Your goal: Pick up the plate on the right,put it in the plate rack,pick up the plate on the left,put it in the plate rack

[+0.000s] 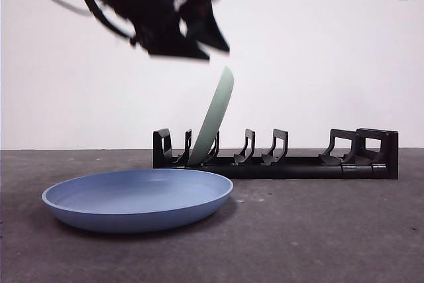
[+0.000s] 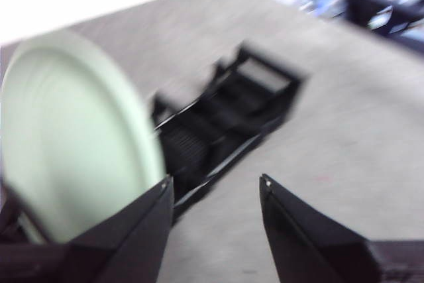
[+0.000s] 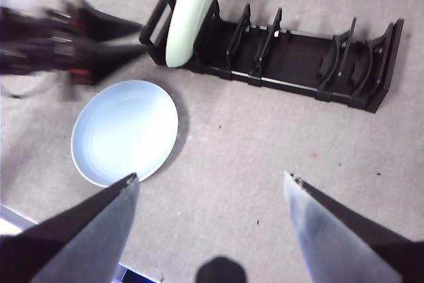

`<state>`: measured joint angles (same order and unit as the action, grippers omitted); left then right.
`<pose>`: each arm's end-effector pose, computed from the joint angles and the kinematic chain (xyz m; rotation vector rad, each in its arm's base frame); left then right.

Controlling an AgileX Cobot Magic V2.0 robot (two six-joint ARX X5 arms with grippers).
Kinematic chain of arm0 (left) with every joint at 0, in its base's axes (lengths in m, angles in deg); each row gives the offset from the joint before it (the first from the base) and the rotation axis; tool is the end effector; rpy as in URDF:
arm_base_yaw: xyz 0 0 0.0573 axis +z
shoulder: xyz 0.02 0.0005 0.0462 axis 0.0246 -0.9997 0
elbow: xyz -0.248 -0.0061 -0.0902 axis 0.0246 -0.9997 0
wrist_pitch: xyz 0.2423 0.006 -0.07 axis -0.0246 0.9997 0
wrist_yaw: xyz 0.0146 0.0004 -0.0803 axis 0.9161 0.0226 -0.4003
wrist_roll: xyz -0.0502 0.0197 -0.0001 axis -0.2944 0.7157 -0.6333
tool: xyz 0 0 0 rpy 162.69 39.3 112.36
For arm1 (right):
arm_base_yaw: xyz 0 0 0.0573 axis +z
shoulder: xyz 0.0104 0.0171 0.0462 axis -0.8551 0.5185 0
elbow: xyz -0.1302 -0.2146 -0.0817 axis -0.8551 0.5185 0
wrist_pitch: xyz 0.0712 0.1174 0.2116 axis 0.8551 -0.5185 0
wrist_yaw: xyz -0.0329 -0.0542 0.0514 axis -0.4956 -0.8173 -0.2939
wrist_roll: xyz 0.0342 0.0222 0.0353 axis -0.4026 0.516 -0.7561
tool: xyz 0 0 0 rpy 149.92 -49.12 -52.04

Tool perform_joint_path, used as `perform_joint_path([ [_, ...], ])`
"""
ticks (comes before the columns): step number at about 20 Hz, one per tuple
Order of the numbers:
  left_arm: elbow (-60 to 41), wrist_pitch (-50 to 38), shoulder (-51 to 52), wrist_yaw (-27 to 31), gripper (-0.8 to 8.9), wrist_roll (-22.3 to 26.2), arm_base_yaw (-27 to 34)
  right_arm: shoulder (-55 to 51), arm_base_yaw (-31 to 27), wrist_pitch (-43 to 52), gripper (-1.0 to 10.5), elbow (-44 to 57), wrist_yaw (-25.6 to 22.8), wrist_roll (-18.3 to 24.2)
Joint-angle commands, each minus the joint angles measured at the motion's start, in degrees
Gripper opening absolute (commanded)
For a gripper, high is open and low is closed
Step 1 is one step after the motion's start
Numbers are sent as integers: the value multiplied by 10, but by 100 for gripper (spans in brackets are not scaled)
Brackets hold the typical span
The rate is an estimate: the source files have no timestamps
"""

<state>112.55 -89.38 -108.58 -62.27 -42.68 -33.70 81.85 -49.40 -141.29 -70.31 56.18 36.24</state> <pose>0.2916 -0.1935 0.2813 0.0330 0.3685 -0.8300 0.1435 0.0330 0.4520 0.0152 0.7908 0.4803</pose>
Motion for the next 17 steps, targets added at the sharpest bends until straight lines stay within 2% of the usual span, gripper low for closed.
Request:
perform_joint_path([
  [1, -2, 48, 71, -23, 222, 14, 0, 21, 1, 1, 376, 4, 18, 4],
  [4, -2, 134, 178, -24, 222, 80, 0, 56, 2, 18, 376, 4, 85, 4],
  [8, -2, 266, 306, -20, 231, 157, 0, 115, 45, 38, 376, 4, 86, 4],
  [10, -2, 334, 354, -20, 312, 198, 0, 153, 78, 49, 375, 4, 85, 4],
  [13, -2, 424, 400, -20, 383, 245, 0, 220, 132, 79, 375, 4, 59, -2],
  [17, -2, 523, 420, -13, 383, 276, 0, 318, 198, 108, 375, 7, -5, -13],
])
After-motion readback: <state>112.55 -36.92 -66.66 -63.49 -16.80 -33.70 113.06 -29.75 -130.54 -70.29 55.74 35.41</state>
